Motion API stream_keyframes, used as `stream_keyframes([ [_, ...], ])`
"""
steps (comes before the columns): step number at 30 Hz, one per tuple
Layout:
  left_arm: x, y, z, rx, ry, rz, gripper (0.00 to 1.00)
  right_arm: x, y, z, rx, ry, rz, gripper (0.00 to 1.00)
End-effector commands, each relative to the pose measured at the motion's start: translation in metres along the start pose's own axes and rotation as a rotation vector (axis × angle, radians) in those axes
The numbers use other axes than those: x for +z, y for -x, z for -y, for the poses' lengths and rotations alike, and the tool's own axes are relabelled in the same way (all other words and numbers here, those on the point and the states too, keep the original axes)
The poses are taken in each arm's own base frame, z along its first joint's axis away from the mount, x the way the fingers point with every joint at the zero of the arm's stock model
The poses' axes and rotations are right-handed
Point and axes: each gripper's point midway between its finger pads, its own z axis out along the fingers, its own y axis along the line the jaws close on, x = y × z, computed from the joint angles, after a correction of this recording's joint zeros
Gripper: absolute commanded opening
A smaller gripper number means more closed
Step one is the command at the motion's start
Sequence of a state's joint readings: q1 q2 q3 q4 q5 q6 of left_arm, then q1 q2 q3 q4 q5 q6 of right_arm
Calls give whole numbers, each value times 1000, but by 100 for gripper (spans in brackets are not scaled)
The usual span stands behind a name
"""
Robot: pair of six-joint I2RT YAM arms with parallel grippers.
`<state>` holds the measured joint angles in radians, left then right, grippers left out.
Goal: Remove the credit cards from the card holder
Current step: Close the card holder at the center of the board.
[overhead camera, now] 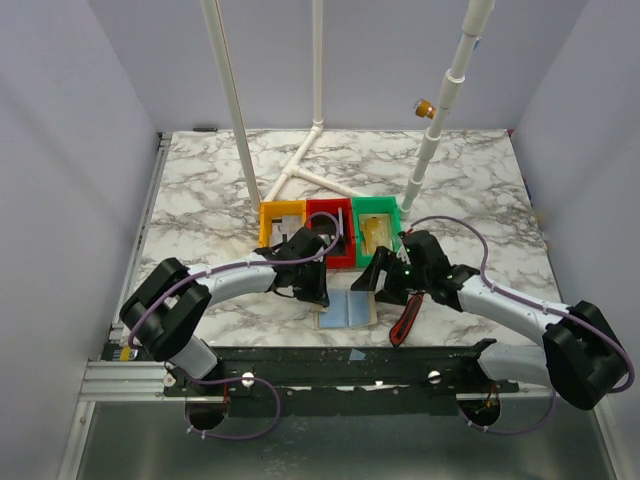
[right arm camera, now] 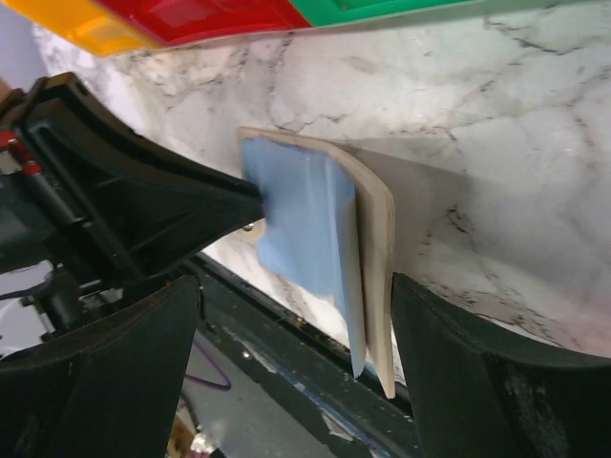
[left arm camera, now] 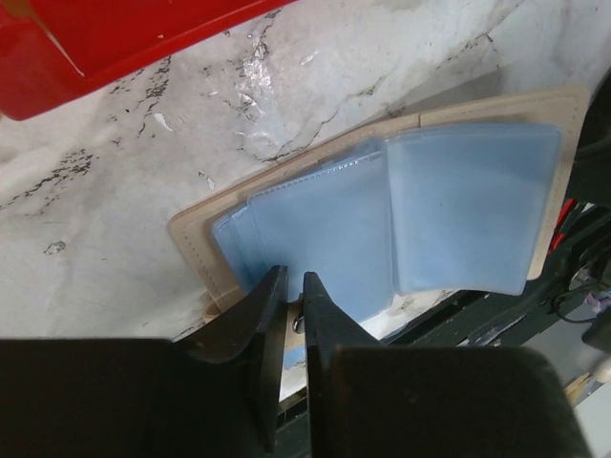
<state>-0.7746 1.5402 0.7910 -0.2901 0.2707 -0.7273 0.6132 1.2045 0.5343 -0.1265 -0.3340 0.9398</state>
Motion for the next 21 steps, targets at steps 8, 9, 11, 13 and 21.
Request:
stream_keyframes([
  [8,7,0,4,6,-18,3,8,6,-6,-28,81,170,-60,69],
  [9,6,1,5,6,-20,4,8,7,-5,-29,83,172,-58,66],
  [11,6,1,5,7,-20,6,7,7,-4,-29,79,169,-53,60],
  [13,6,1,5,7,-19,4,7,7,-1,-29,72,155,-38,57],
  [21,-7,8,9,22,-15,36,8,7,9,-25,52,100,0,16],
])
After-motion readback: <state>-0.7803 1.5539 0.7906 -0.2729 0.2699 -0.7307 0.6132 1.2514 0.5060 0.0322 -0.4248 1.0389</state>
